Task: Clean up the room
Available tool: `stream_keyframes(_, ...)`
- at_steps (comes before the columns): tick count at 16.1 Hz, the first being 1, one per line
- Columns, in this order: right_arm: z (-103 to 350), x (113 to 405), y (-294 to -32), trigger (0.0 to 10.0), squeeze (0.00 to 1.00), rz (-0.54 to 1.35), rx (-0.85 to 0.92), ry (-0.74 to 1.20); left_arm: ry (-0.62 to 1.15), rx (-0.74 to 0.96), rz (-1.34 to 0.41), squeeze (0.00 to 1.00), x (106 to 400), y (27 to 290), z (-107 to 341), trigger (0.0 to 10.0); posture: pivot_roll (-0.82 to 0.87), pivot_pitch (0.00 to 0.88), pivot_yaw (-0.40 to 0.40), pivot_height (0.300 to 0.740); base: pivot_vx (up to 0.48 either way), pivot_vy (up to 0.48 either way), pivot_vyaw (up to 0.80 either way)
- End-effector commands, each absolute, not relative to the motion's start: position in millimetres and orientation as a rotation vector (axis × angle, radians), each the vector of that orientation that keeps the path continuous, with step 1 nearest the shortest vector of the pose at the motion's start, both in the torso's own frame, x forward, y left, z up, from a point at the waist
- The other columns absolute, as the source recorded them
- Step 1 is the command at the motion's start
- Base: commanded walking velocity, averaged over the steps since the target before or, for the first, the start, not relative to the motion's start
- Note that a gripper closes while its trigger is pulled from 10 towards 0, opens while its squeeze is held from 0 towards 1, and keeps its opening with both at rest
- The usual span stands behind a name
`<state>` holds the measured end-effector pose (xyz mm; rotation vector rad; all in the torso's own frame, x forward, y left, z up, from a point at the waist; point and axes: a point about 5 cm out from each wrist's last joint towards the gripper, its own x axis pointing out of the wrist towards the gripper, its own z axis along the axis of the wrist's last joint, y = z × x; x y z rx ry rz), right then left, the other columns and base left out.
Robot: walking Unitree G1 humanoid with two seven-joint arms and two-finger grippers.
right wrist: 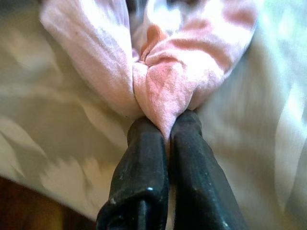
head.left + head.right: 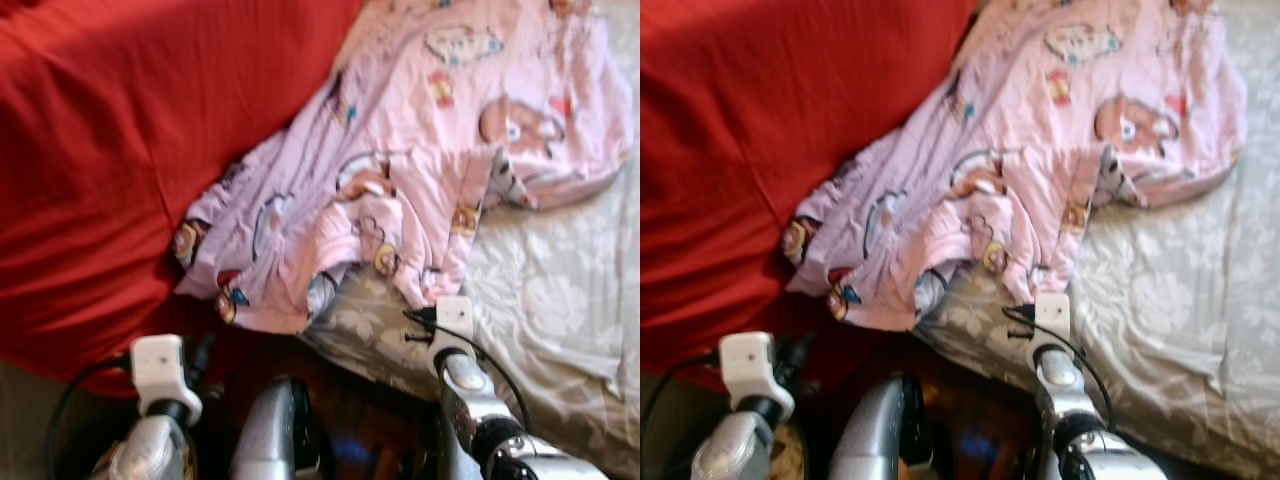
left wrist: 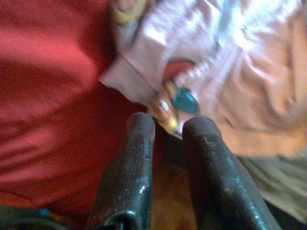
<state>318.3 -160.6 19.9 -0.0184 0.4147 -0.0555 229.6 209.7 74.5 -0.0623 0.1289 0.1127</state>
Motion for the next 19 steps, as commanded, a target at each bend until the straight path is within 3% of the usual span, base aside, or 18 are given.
stream_keyframes(1,19,316,-158,0.0,0.00,-0.037,0.006,0.389,0.143,-0.072,0.165,0.00,227,222,68,10.0,0.20,0.069,0.074,0.613,0.000,0.000,0.00)
stream_keyframes(2,23,317,-162,0.0,0.00,-0.033,0.014,0.341,0.142,-0.083,0.198,0.00,238,231,64,10.0,0.17,0.006,0.079,0.613,0.000,0.000,0.00)
stream_keyframes(5,26,314,-179,0.2,0.00,-0.096,0.061,0.287,0.198,-0.081,0.201,0.00,247,239,44,10.0,0.13,0.000,0.094,0.613,0.000,0.000,0.00)
stream_keyframes(6,27,314,-182,1.9,0.00,-0.108,0.068,0.280,0.216,-0.086,0.199,0.00,250,240,38,10.0,0.12,0.000,0.099,0.613,0.000,0.000,0.00)
stream_keyframes(7,28,311,-188,10.0,0.00,-0.120,0.104,0.255,0.251,-0.091,0.198,0.00,250,242,29,10.0,0.11,0.000,0.105,0.613,0.000,0.000,0.00)
stream_keyframes(10,31,310,-196,10.0,0.00,-0.153,0.138,0.213,0.355,-0.087,0.200,0.00,242,241,1,10.0,0.08,0.000,0.115,0.618,0.000,0.000,0.00)
stream_keyframes(19,42,321,-193,10.0,0.00,-0.142,0.149,0.195,0.541,-0.137,0.225,0.00,219,231,-42,10.0,0.07,0.000,0.084,0.718,0.000,0.000,0.00)
